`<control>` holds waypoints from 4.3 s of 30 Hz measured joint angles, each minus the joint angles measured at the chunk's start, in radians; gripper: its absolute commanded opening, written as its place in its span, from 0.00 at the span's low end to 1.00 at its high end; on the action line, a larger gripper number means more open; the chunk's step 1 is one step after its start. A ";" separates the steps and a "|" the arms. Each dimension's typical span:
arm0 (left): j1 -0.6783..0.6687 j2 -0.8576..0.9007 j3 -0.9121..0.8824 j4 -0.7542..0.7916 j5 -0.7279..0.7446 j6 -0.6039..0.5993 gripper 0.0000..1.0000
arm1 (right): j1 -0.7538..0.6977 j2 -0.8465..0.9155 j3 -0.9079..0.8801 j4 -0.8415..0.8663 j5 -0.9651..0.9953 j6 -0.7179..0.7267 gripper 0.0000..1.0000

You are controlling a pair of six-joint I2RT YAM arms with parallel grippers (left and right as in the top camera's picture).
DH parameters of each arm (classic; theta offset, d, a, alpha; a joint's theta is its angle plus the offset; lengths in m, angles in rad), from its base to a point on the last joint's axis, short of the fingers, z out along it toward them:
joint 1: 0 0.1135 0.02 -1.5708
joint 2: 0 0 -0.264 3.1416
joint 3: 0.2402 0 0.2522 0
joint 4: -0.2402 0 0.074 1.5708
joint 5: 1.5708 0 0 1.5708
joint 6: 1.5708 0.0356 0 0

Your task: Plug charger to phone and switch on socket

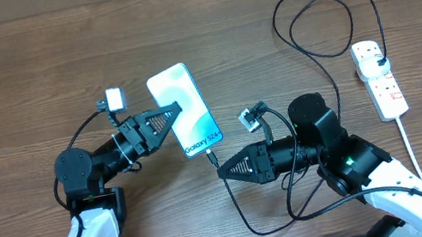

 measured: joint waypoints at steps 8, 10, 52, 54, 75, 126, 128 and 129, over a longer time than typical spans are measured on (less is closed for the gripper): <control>0.005 0.000 0.000 0.000 0.005 0.000 0.04 | -0.014 0.000 0.000 0.000 0.000 0.000 0.04; 0.005 0.000 0.000 0.000 0.005 0.000 0.04 | -0.014 0.000 0.000 0.001 0.000 0.001 0.04; -0.002 0.000 0.000 0.000 -0.035 -0.032 0.04 | -0.006 0.000 0.000 0.048 0.024 0.034 0.04; -0.003 0.000 0.000 0.000 -0.037 -0.032 0.05 | -0.006 0.000 0.000 0.049 0.024 0.034 0.04; -0.036 0.000 0.000 0.000 -0.082 -0.035 0.04 | -0.005 0.000 0.000 0.074 0.023 0.055 0.04; -0.036 0.000 0.009 0.000 0.060 0.054 0.04 | 0.007 0.002 -0.004 0.014 0.019 -0.026 0.04; -0.036 0.000 0.009 0.000 0.072 0.060 0.04 | 0.006 0.002 -0.004 -0.001 0.017 -0.046 0.04; -0.036 0.000 0.009 0.000 0.078 0.062 0.04 | 0.006 0.002 -0.004 -0.007 0.015 -0.055 0.04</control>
